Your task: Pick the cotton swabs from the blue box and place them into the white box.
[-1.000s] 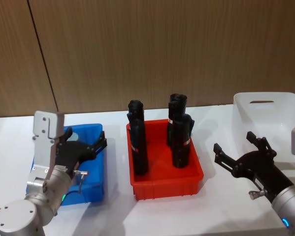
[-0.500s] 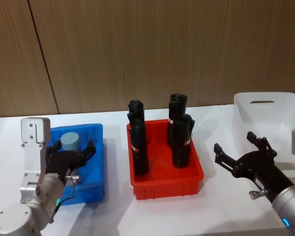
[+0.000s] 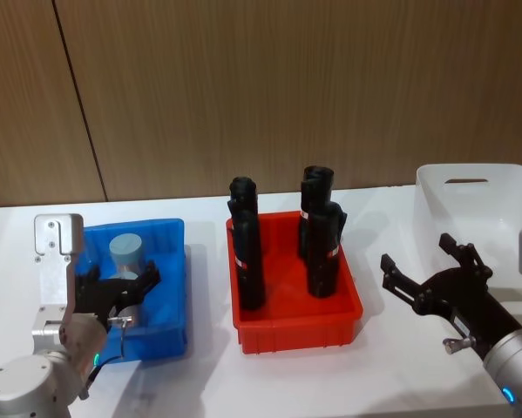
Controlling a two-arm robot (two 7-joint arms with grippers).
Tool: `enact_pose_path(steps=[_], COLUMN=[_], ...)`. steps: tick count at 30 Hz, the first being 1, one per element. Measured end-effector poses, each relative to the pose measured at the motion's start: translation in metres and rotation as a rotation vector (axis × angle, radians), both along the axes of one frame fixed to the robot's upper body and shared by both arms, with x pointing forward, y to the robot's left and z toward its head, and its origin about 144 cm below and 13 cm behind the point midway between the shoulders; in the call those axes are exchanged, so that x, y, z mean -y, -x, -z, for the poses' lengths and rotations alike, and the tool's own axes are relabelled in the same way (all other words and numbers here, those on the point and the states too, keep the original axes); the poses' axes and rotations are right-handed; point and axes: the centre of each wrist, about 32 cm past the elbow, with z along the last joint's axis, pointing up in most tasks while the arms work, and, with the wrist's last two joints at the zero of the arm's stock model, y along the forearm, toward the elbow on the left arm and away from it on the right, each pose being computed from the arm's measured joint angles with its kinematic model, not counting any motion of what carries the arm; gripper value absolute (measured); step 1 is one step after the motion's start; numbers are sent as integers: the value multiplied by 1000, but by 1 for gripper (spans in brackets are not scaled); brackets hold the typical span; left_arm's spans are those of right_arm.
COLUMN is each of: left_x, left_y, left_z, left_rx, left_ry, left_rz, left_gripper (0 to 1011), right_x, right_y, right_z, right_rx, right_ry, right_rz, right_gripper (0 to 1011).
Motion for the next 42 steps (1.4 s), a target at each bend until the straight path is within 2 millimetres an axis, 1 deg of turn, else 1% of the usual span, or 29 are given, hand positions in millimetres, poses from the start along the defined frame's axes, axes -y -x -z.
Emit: enact_pose_path(steps=[14, 39, 40, 42], left_x=[-8, -16, -16, -16], left_y=[-16, -31, -31, -32], left_z=[3, 6, 6, 6], left_rx=[-74, -122, -122, -126], left_ry=[-22, -22, -22, -21], left_rz=[-9, 54, 54, 59], left_gripper=[1004, 1004, 965, 945], right_x=[0, 0, 0, 0], right_y=[0, 0, 0, 0], right_z=[0, 0, 0, 0], right_rx=[0, 0, 0, 0], right_ry=[0, 0, 0, 0], right_rz=[0, 0, 0, 0], right_gripper=[1002, 1002, 1001, 1002])
